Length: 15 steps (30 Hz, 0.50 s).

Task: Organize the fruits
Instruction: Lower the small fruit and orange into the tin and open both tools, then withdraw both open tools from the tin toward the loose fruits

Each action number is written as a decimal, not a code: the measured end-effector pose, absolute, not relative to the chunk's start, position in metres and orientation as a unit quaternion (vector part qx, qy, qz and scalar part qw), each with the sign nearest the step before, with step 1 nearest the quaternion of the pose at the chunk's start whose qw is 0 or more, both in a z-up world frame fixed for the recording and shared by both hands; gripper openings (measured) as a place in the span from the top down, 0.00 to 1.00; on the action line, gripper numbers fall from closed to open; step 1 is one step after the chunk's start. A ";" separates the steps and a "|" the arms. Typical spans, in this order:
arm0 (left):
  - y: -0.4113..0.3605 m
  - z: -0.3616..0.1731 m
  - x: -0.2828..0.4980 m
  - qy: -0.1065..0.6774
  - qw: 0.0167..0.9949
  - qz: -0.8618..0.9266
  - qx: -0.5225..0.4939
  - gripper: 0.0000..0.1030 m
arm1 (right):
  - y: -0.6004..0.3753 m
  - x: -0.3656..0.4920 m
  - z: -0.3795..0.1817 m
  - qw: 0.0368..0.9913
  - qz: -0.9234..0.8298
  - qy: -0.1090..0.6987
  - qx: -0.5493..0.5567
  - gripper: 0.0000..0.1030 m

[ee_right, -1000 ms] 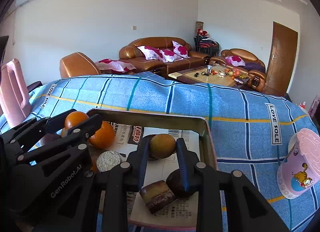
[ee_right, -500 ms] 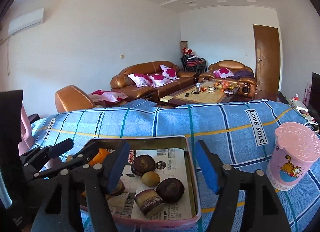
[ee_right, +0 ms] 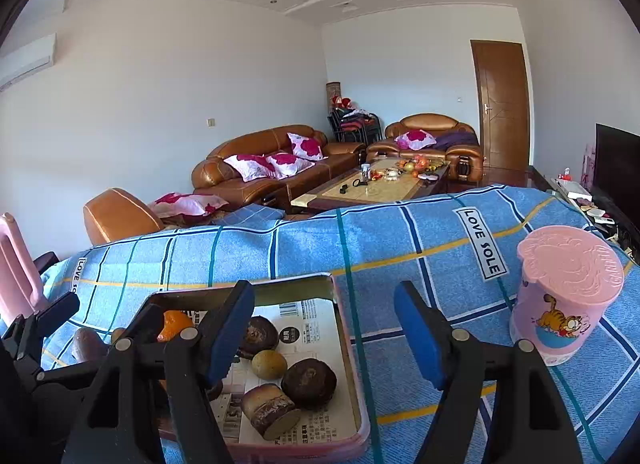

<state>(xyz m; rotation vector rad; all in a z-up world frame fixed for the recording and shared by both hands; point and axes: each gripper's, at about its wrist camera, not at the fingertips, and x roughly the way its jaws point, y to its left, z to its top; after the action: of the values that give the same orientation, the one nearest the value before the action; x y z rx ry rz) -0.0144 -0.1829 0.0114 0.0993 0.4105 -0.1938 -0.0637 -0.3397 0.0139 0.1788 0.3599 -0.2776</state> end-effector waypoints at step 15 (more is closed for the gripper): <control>-0.179 0.009 -0.018 0.220 0.970 -0.086 0.055 0.00 | -0.345 -0.074 0.016 0.974 -0.145 0.144 0.102 0.18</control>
<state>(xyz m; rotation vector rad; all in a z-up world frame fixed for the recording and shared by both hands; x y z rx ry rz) -0.0182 -0.1789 0.0094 0.1104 0.4454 -0.1732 -0.0745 -0.3454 0.0159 0.2051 0.2916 -0.2924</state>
